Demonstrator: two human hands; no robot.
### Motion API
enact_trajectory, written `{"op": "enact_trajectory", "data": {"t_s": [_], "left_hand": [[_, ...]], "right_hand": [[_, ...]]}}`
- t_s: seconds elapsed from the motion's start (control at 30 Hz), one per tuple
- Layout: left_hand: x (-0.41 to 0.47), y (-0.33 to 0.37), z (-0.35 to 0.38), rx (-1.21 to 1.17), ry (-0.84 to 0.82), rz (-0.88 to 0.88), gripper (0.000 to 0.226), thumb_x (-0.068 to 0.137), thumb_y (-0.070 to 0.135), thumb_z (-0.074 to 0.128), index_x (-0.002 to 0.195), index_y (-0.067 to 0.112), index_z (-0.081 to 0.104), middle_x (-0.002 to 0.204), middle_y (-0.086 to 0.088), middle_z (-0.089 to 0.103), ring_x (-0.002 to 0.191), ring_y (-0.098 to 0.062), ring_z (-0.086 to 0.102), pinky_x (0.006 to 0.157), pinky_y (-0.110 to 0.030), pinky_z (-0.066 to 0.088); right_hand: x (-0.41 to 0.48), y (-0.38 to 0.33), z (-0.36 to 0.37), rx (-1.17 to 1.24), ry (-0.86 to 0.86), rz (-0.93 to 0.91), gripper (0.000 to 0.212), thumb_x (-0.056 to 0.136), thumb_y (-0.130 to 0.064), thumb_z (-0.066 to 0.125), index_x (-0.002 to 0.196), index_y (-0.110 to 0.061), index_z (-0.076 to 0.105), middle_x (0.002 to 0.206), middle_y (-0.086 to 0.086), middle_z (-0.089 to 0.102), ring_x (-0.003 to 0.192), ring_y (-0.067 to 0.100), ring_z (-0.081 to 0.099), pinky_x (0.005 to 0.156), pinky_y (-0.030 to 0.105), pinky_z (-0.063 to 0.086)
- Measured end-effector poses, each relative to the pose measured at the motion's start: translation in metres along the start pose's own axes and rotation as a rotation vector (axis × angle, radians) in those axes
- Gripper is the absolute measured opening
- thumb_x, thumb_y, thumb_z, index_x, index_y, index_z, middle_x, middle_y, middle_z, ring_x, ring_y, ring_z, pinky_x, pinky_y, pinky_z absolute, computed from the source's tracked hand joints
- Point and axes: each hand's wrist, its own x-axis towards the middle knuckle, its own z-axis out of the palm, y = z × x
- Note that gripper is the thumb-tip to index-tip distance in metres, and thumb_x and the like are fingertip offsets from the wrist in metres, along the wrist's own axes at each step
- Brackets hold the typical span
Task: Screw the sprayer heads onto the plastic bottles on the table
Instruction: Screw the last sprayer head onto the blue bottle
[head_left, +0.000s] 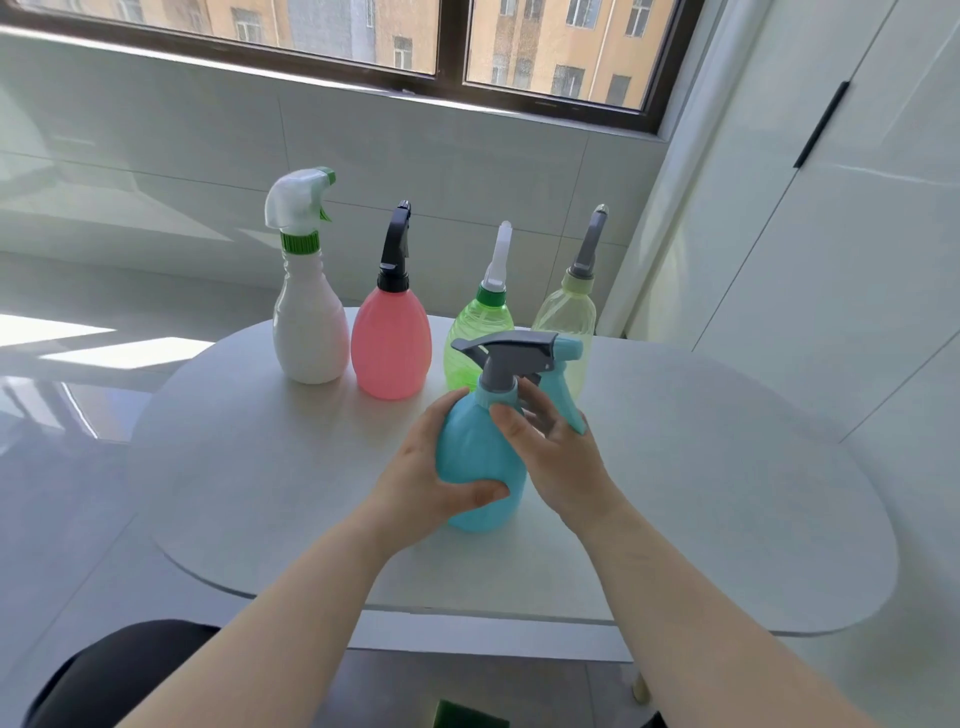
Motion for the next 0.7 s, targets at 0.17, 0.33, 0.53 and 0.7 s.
{"op": "enact_trajectory", "data": {"t_s": [0.17,0.33,0.53,0.7], "left_hand": [[0.003,0.004,-0.005,-0.005,-0.046,-0.022,0.076,0.05,0.025,0.077,0.104,0.057,0.034,0.112,0.022,0.045,0.101,0.002,0.048,0.072,-0.012,0.046],[0.006,0.002,-0.008,-0.004,-0.068,-0.03,0.072,0.047,0.026,0.075,0.105,0.045,0.036,0.112,0.014,0.047,0.102,-0.004,0.048,0.077,-0.017,0.045],[0.006,0.003,-0.008,-0.046,-0.072,-0.005,0.065,0.047,0.022,0.074,0.098,0.041,0.04,0.105,0.015,0.049,0.095,0.0,0.051,0.073,-0.012,0.047],[0.005,0.004,-0.008,-0.025,-0.063,-0.004,0.064,0.046,0.024,0.074,0.097,0.043,0.039,0.104,0.017,0.047,0.095,0.002,0.049,0.072,-0.014,0.047]], "right_hand": [[0.008,-0.001,0.003,-0.04,0.031,-0.103,0.03,0.072,-0.007,0.07,0.081,-0.026,0.049,0.087,-0.001,0.059,0.085,0.016,0.058,0.076,0.023,0.05],[0.012,-0.009,-0.005,-0.127,-0.185,-0.103,0.042,0.079,-0.004,0.06,0.104,-0.034,0.043,0.096,-0.017,0.051,0.087,-0.003,0.054,0.079,0.013,0.047],[0.013,-0.02,-0.017,-0.226,-0.18,-0.1,0.021,0.079,-0.008,0.062,0.087,-0.027,0.057,0.09,-0.011,0.06,0.097,0.018,0.057,0.099,0.041,0.041],[0.016,-0.014,-0.001,-0.172,-0.058,-0.077,0.033,0.073,-0.007,0.069,0.088,-0.023,0.045,0.09,-0.004,0.056,0.093,0.018,0.053,0.089,0.033,0.044]]}}
